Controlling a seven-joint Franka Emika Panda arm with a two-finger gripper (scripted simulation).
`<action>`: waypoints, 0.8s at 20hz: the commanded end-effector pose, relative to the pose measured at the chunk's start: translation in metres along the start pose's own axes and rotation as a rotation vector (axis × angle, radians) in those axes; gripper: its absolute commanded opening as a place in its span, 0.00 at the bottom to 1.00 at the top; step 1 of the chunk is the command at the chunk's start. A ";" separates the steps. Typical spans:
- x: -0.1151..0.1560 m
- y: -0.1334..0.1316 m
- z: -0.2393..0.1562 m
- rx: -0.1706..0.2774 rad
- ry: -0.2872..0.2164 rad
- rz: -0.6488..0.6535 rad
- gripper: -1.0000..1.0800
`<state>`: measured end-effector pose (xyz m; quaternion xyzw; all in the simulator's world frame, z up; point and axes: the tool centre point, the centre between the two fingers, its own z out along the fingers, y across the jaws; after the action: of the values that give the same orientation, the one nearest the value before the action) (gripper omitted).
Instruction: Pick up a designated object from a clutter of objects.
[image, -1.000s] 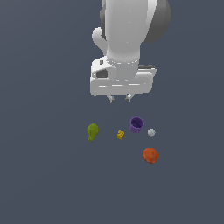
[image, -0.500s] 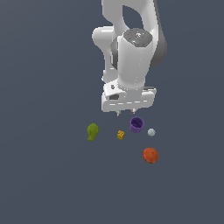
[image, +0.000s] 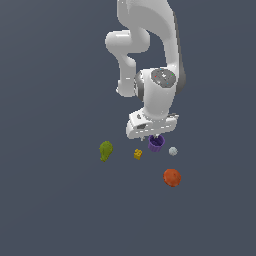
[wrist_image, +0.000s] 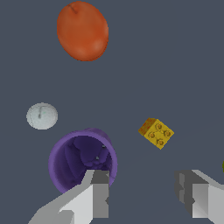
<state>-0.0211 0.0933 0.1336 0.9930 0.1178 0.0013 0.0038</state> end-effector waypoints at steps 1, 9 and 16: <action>-0.004 -0.007 0.014 0.002 0.000 -0.015 0.62; -0.011 -0.017 0.034 0.006 -0.001 -0.037 0.62; -0.011 -0.017 0.041 0.006 -0.002 -0.037 0.62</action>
<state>-0.0356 0.1071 0.0957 0.9907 0.1358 0.0002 0.0010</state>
